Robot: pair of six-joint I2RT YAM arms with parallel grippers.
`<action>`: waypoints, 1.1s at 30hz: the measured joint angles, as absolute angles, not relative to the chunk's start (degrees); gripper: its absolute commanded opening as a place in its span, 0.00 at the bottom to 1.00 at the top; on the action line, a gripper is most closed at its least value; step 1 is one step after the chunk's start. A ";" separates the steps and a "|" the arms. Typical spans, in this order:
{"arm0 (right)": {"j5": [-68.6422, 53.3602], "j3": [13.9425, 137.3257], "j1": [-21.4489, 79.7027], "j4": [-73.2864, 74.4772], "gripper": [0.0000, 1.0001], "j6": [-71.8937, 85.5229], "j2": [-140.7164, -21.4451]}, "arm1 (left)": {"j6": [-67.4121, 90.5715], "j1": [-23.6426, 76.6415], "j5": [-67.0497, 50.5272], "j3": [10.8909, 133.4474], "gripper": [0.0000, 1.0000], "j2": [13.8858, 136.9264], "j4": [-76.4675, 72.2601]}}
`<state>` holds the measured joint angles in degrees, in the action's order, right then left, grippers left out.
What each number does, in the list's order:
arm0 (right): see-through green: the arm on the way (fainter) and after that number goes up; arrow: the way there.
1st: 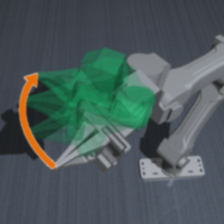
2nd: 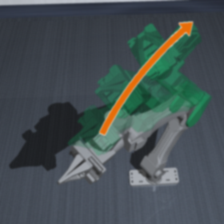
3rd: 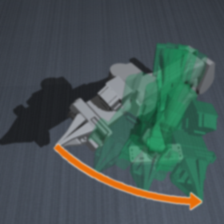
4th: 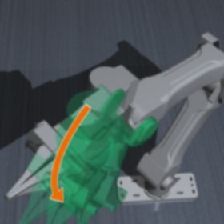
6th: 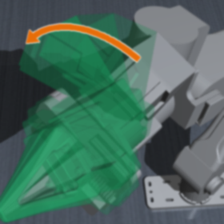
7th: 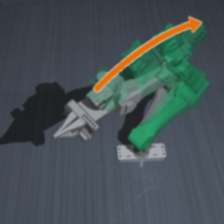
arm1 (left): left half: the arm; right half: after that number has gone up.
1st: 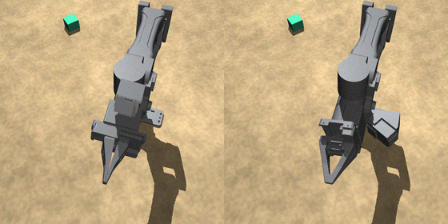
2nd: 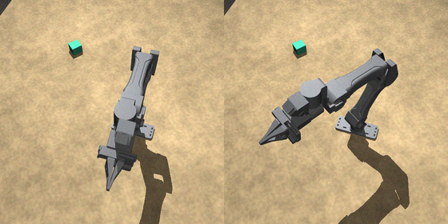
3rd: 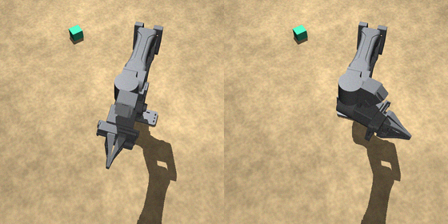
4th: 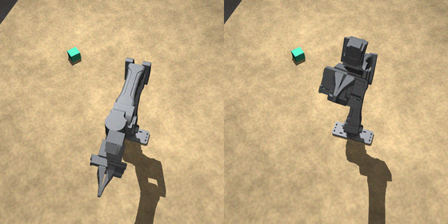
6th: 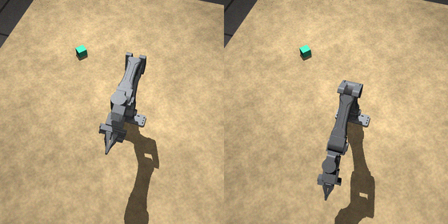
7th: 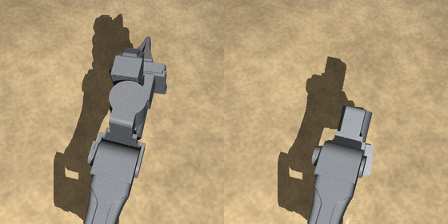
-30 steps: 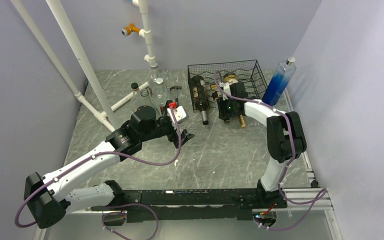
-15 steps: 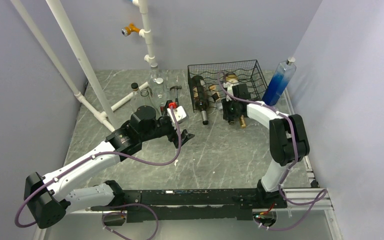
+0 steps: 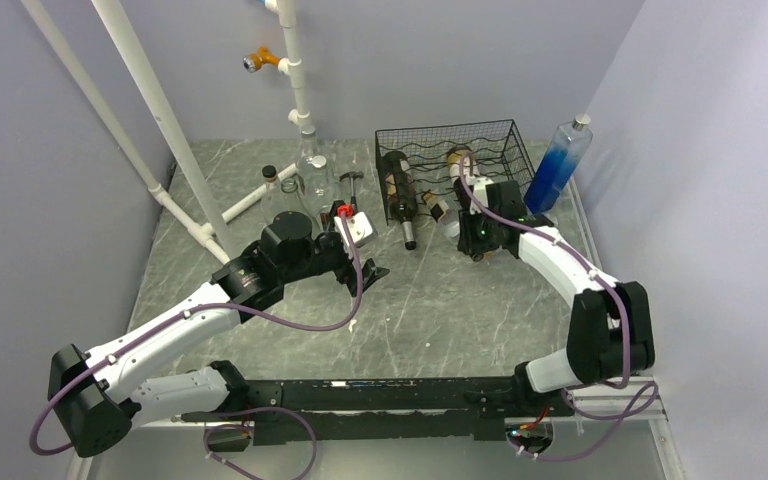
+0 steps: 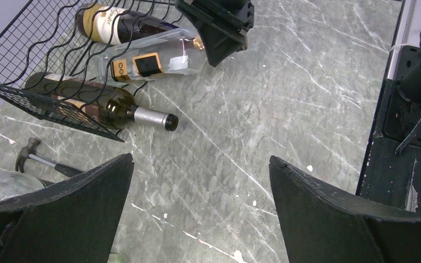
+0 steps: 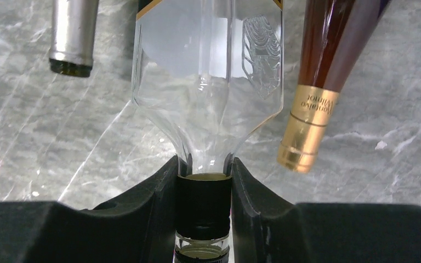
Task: Take the wine bottle off the wine rack
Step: Pick up the wine bottle from the wine rack.
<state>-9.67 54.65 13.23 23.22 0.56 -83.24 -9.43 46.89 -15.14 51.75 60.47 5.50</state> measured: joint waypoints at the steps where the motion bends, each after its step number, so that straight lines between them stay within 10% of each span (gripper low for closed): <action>1: -9.82 54.43 13.17 23.73 0.00 0.54 -82.39 | -9.43 46.89 -15.14 51.75 0.99 60.47 5.48; 33: -14.09 49.84 9.93 35.83 0.00 -8.12 -64.66 | -9.41 46.89 -17.43 51.68 0.99 60.47 5.45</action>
<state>-14.09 49.84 9.93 35.83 -8.12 -64.66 -9.41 46.89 -17.43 51.68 60.47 5.45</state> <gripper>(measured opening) 0.356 0.995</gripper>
